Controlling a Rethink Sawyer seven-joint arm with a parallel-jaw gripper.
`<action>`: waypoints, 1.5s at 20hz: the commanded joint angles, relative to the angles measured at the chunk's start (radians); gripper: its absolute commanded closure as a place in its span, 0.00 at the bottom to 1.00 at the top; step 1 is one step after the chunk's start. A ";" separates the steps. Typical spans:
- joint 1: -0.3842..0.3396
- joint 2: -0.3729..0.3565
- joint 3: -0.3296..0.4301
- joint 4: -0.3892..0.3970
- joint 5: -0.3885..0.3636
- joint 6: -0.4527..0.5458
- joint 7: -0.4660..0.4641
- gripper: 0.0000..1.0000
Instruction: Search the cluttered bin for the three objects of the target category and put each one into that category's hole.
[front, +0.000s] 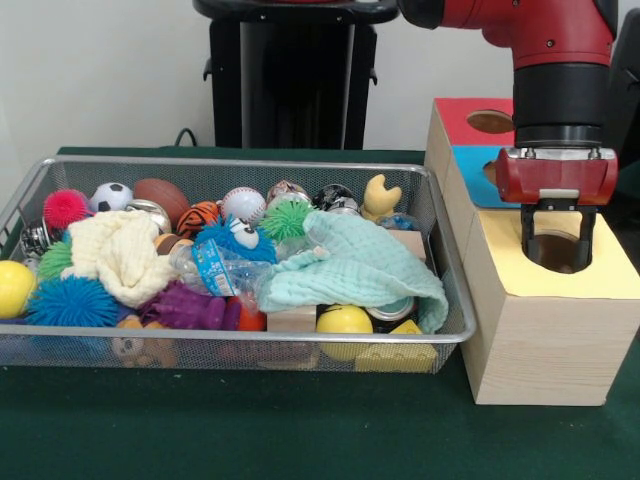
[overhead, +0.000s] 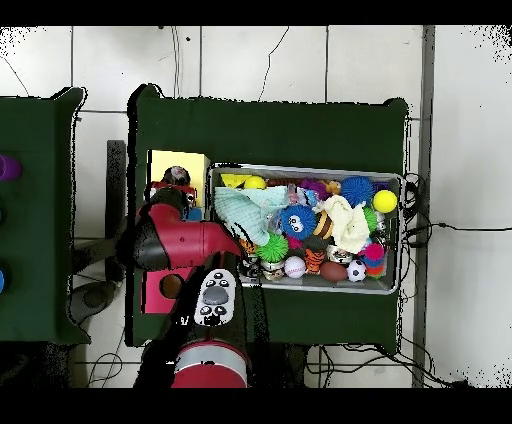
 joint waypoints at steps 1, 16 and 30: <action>-0.039 0.066 0.045 0.100 -0.027 0.106 0.118 0.00; -0.048 0.045 0.051 0.114 -0.026 0.115 0.119 1.00; -0.162 -0.160 0.141 0.236 -0.054 0.277 0.055 1.00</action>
